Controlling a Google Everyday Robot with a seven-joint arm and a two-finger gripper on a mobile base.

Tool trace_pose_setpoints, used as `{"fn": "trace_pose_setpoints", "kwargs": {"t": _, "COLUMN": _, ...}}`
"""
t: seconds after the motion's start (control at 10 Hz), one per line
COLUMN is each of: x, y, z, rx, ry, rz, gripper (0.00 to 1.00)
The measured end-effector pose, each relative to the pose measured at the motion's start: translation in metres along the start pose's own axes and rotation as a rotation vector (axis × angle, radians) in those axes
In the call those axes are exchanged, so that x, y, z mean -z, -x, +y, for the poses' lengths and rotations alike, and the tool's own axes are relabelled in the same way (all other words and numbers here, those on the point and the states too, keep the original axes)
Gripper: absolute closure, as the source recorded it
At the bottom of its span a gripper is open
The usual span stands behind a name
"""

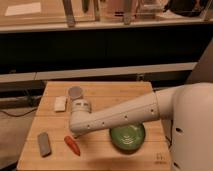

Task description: Drag the pepper across the table

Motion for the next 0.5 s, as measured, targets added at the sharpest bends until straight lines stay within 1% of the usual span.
{"fn": "trace_pose_setpoints", "kwargs": {"t": 0.1, "x": 0.005, "y": 0.000, "z": -0.002, "rx": -0.008, "ry": 0.000, "rz": -0.003, "gripper": 0.41}}
{"fn": "trace_pose_setpoints", "kwargs": {"t": 0.3, "x": 0.023, "y": 0.002, "z": -0.010, "rx": -0.029, "ry": -0.008, "rz": -0.013, "gripper": 0.22}}
{"fn": "trace_pose_setpoints", "kwargs": {"t": 0.5, "x": 0.027, "y": 0.007, "z": -0.012, "rx": -0.040, "ry": -0.017, "rz": -0.021, "gripper": 0.20}}
